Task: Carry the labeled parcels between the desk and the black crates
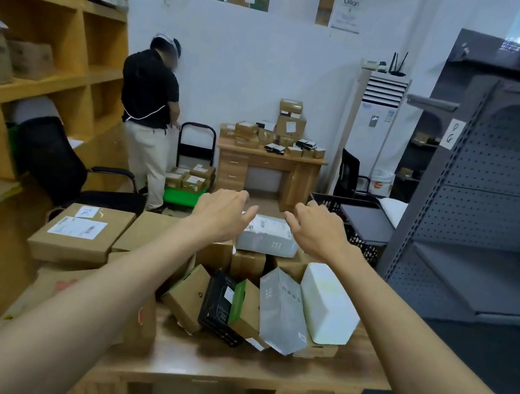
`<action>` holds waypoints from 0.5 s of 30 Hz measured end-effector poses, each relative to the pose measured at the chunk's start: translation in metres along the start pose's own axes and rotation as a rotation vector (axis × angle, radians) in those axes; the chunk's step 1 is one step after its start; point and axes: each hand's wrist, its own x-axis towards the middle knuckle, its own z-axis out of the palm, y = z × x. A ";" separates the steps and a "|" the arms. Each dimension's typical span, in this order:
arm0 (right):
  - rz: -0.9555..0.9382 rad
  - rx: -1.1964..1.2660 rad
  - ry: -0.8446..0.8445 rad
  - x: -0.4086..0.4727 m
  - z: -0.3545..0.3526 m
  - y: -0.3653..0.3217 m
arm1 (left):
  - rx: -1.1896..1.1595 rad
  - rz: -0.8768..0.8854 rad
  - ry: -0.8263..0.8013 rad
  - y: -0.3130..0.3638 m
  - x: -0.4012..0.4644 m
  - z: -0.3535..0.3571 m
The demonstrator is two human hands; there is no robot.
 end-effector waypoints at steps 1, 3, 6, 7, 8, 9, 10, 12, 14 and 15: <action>0.000 0.005 0.001 0.015 0.009 0.006 | 0.001 -0.006 -0.007 -0.001 0.015 0.009; 0.002 0.021 -0.006 0.045 0.027 0.019 | -0.010 -0.026 -0.019 -0.003 0.045 0.025; -0.004 0.061 -0.005 0.094 0.050 0.038 | 0.004 -0.052 -0.021 -0.007 0.098 0.048; -0.007 0.072 -0.002 0.111 0.057 0.044 | 0.019 -0.051 -0.026 -0.007 0.117 0.055; -0.011 0.079 -0.004 0.127 0.063 0.051 | 0.031 -0.048 -0.036 -0.006 0.135 0.061; -0.013 0.085 -0.007 0.142 0.069 0.058 | 0.037 -0.042 -0.047 -0.006 0.153 0.067; -0.015 0.089 -0.007 0.158 0.075 0.065 | 0.043 -0.037 -0.055 -0.005 0.171 0.072; -0.013 0.093 -0.007 0.187 0.086 0.079 | 0.046 -0.027 -0.068 -0.005 0.207 0.084; -0.009 0.097 -0.002 0.214 0.099 0.093 | 0.047 -0.020 -0.074 -0.004 0.241 0.096; -0.006 0.102 -0.004 0.227 0.106 0.101 | 0.047 -0.017 -0.073 -0.005 0.256 0.104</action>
